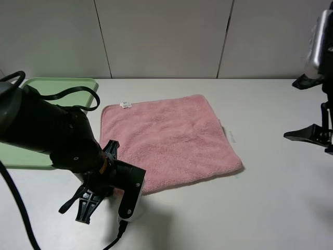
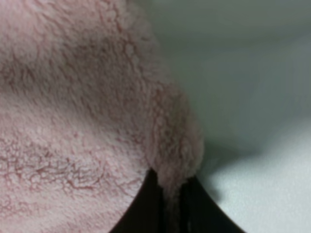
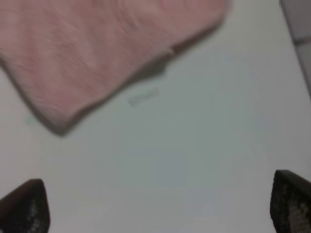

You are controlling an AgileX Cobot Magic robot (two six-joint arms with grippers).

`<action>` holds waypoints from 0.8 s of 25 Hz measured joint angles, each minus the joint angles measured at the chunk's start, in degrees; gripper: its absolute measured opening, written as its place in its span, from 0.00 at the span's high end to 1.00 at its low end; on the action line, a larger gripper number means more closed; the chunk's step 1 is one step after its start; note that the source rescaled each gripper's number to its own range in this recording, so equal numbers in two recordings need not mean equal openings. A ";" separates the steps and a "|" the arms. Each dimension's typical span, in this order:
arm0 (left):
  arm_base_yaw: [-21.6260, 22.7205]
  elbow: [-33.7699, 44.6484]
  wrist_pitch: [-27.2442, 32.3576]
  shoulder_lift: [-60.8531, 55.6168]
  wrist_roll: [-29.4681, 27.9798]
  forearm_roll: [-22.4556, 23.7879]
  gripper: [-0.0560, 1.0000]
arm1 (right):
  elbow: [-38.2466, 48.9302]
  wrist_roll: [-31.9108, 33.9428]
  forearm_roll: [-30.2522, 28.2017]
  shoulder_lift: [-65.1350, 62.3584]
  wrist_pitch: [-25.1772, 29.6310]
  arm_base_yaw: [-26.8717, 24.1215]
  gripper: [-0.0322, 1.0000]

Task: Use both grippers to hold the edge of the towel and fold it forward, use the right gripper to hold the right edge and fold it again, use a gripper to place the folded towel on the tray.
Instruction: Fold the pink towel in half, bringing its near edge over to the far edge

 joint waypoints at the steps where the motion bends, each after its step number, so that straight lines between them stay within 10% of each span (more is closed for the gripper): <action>1: 0.00 0.00 0.13 0.00 0.00 0.00 0.94 | 0.00 1.03 -0.61 1.02 0.00 1.21 0.00; 20: 0.00 0.00 0.80 0.00 0.00 0.01 0.94 | 0.00 0.94 -1.08 18.86 -3.75 3.01 0.00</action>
